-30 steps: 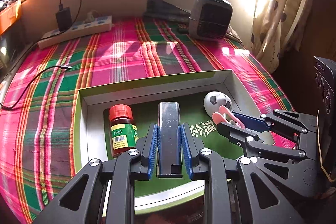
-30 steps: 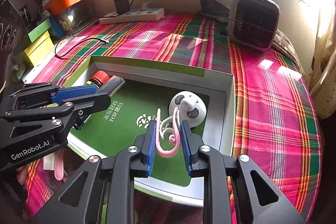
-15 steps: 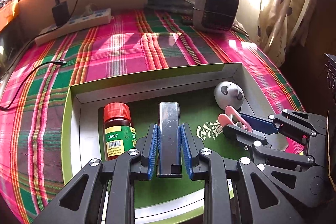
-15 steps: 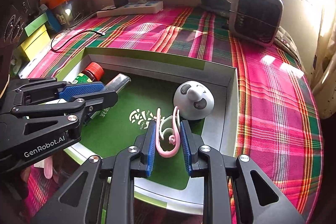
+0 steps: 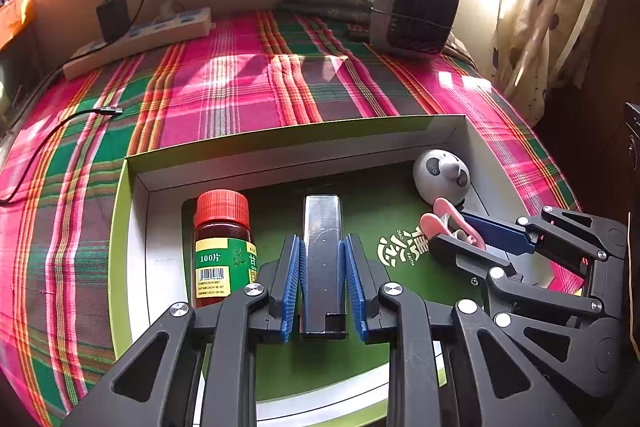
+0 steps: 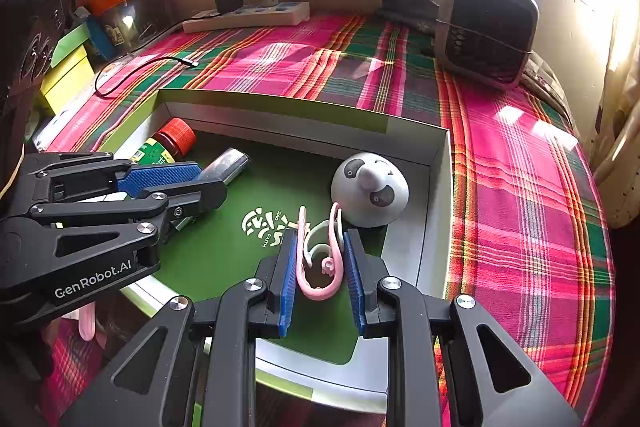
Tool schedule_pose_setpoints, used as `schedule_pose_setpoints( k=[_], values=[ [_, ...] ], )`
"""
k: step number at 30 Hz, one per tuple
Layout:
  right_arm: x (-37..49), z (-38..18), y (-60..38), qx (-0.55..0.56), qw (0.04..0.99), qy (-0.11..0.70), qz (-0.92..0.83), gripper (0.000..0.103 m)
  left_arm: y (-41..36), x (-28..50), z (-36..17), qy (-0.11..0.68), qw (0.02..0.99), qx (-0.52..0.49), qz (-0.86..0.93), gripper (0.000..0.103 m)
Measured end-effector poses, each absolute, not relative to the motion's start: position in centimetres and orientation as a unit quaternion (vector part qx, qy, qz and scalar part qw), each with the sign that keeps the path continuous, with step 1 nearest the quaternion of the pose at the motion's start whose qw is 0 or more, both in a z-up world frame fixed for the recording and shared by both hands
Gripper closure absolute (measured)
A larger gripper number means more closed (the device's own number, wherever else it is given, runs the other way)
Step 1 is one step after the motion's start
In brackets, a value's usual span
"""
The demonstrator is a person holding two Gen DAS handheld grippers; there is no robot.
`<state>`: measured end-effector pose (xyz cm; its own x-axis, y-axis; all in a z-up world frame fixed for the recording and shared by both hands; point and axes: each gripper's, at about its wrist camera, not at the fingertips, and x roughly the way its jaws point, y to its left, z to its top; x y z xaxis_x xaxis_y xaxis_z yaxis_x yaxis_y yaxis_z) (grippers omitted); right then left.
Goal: Organize rigid objects
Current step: 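Carry the black case with the left gripper into the green box while the right gripper carries the earphone there, then open both grippers to release the case and earphone in the box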
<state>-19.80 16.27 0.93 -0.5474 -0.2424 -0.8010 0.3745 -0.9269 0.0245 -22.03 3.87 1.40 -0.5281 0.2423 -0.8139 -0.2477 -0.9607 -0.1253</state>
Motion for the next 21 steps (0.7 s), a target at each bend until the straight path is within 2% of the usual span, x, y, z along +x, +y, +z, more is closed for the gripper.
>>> schedule_pose_setpoints(
  k=[9, 16, 21],
  values=[
    [-19.83, 0.92, 16.39, 0.441, 0.176, 0.072, -0.877, 0.079, 3.94, -22.03, 1.37, 0.006, 0.14, -0.465, 0.874, 0.08],
    [-19.62, 1.08, 16.28, 0.436, 0.177, 0.067, -0.88, 0.064, 4.04, -21.99, 1.29, 0.008, 0.139, -0.465, 0.874, 0.072],
    [-19.44, 1.31, 16.54, 0.432, 0.172, 0.061, -0.884, 0.062, 3.57, -21.81, 1.36, 0.005, 0.131, -0.467, 0.875, 0.068]
  ],
)
